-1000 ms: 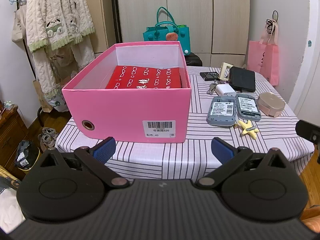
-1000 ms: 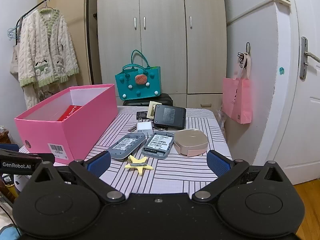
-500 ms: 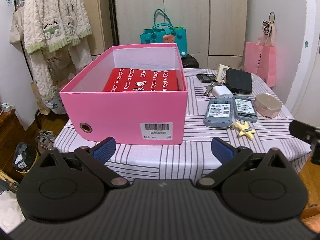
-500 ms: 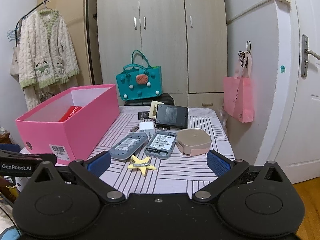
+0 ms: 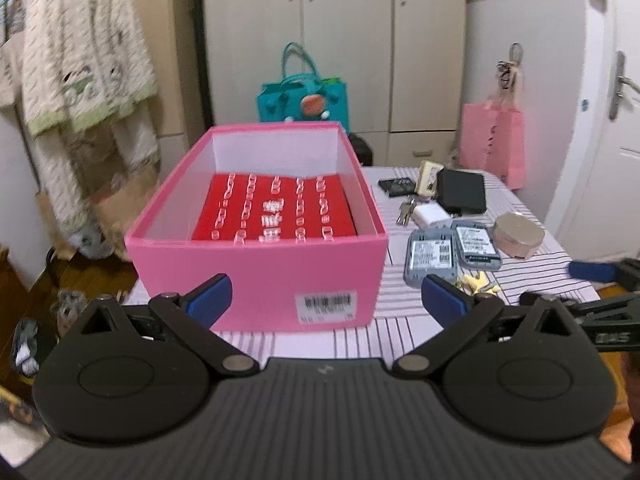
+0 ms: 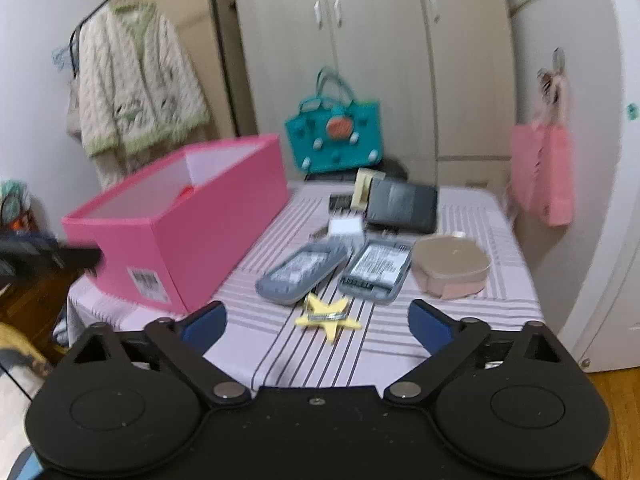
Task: Organize rigid objects
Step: 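Reach the right tool to the yellow star clip and close on it, then carry the star clip with the right tool into the pink box and release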
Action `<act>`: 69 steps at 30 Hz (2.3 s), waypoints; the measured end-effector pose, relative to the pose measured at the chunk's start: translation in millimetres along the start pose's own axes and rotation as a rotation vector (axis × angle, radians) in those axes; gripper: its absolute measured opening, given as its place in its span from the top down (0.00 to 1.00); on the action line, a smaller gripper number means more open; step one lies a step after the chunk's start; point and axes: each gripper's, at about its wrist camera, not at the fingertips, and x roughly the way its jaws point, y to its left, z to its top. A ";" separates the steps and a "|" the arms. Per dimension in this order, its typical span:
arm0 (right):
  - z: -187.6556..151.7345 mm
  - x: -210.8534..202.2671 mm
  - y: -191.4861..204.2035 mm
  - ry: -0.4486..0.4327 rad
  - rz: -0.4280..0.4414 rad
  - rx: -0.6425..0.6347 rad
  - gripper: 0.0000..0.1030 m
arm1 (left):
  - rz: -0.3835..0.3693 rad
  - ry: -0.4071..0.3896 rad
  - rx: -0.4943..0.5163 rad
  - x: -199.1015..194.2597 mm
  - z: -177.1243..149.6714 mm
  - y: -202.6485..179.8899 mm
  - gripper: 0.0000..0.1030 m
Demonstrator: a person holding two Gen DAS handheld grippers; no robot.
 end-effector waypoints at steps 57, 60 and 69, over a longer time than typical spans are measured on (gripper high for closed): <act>154.9 87.6 48.3 0.092 0.304 -0.181 0.55 | 0.082 0.351 0.164 167.8 90.9 148.1 0.95; 168.3 102.9 76.9 0.155 0.392 -0.224 0.55 | 0.079 0.348 0.168 166.8 90.5 147.0 0.95; 199.9 197.2 147.9 0.373 0.383 -0.317 0.55 | 0.044 0.346 0.168 160.9 89.0 139.3 0.95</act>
